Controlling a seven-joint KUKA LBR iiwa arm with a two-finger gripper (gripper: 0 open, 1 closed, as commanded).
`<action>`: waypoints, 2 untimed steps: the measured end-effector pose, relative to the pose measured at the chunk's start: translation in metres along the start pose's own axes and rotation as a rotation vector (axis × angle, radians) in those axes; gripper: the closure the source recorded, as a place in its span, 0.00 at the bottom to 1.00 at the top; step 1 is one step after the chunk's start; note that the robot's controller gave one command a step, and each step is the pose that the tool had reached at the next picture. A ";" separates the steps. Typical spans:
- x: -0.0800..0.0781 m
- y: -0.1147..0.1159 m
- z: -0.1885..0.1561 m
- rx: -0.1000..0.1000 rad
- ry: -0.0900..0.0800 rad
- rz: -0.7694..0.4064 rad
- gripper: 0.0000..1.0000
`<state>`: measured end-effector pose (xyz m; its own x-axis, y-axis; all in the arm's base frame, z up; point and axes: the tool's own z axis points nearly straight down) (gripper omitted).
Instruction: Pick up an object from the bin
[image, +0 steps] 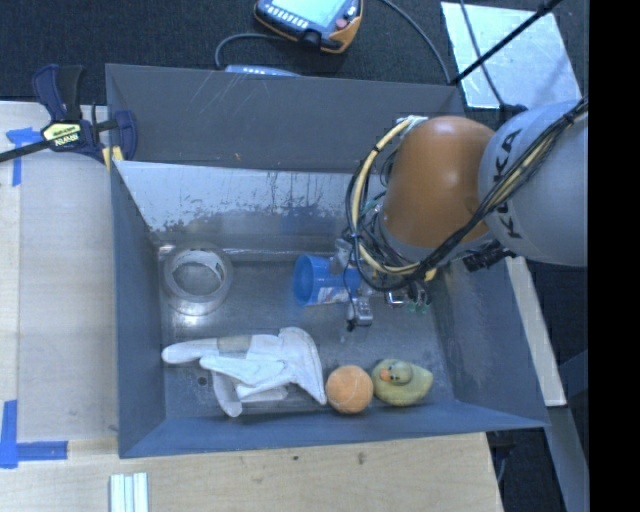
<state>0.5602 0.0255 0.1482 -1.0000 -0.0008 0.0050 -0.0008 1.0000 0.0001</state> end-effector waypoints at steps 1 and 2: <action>-0.002 0.000 -0.004 0.000 -0.008 0.001 0.00; -0.041 0.007 0.013 0.000 -0.007 -0.077 0.00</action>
Offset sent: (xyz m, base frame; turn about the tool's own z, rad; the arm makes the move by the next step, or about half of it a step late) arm 0.0591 0.0102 -0.0244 -0.1177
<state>0.6012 0.0321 0.1350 -0.9970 -0.0779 -0.0023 -0.0779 0.9970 0.0000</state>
